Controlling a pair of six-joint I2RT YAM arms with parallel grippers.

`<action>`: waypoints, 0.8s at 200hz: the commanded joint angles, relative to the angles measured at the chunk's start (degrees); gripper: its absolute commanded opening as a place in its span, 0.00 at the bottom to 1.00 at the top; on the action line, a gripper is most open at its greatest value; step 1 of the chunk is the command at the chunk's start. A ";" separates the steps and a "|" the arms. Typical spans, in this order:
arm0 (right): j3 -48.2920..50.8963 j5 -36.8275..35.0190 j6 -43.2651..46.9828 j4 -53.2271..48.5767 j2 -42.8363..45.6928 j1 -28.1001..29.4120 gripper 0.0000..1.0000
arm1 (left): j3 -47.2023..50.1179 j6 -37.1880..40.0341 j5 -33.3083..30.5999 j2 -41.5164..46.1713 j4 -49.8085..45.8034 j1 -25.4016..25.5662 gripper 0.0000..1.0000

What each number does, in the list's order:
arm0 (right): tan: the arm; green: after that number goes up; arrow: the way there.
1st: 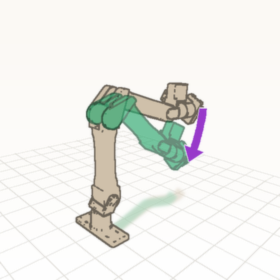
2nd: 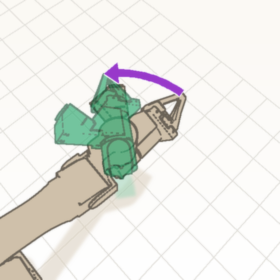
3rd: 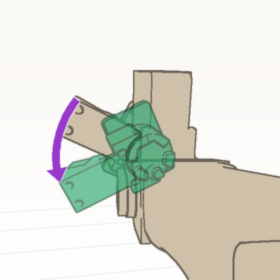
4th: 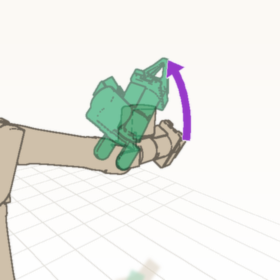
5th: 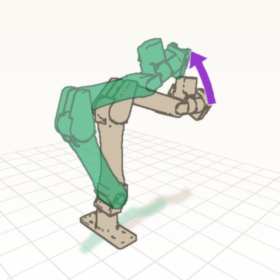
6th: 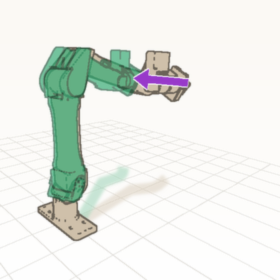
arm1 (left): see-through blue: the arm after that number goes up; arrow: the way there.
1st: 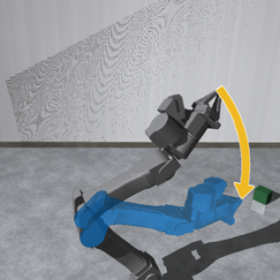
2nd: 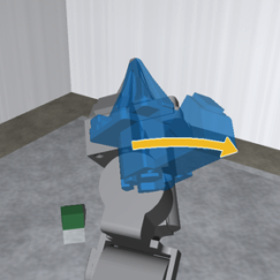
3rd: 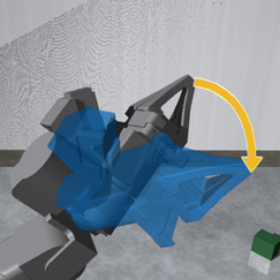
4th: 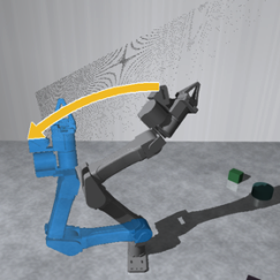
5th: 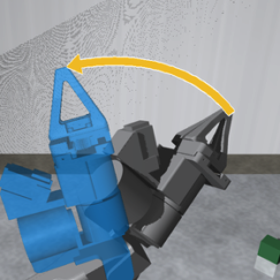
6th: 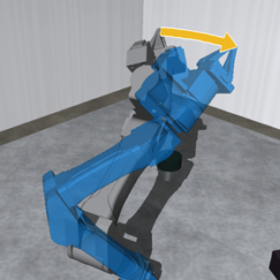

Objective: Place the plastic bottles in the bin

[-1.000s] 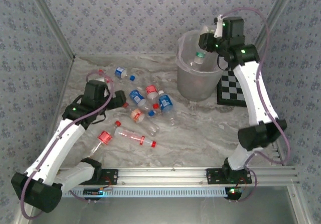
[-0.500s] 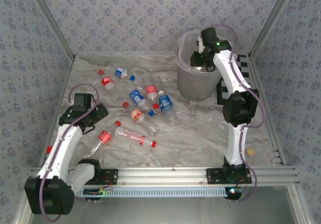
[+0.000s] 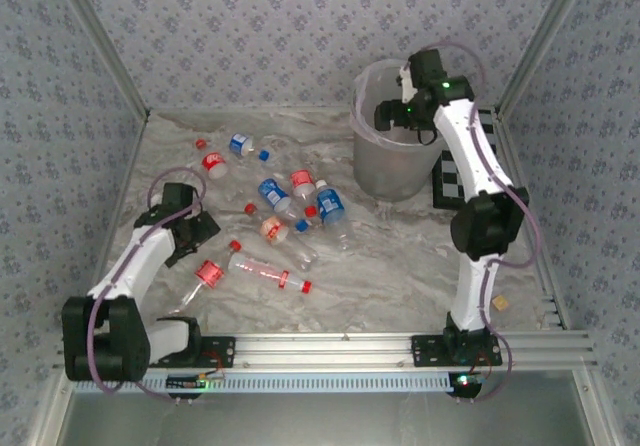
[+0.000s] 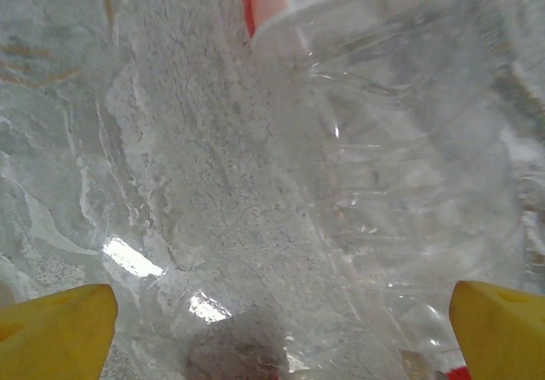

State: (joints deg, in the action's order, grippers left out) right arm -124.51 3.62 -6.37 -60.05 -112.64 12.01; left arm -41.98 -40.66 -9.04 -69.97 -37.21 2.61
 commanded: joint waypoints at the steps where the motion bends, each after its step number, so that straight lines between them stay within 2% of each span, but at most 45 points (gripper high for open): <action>1: 0.95 -1.24 0.45 -0.75 10.01 -0.33 0.94 | -2.80 -1.16 -0.56 -3.31 1.54 -0.56 1.00; 54: 17.13 6.01 -2.88 7.74 27.94 -0.82 0.93 | -2.58 -2.73 0.35 -8.72 6.66 -0.51 1.00; 81: 22.66 9.59 -4.13 9.70 33.78 -1.02 0.93 | -4.55 -2.41 2.03 -10.29 6.83 -0.47 0.98; 117: 24.66 12.25 -5.13 10.18 37.17 -0.80 0.93 | -4.99 -4.74 1.59 -3.87 5.88 -0.15 0.99; 160: 27.18 11.51 -6.28 10.59 39.68 -0.53 0.92 | -2.65 -11.87 -2.42 1.35 11.58 -0.17 1.00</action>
State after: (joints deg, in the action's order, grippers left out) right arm -98.48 14.37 -11.18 -50.41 -75.31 11.38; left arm -45.41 -47.57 -8.34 -70.02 -28.36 2.63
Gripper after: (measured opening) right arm 0.925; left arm 0.998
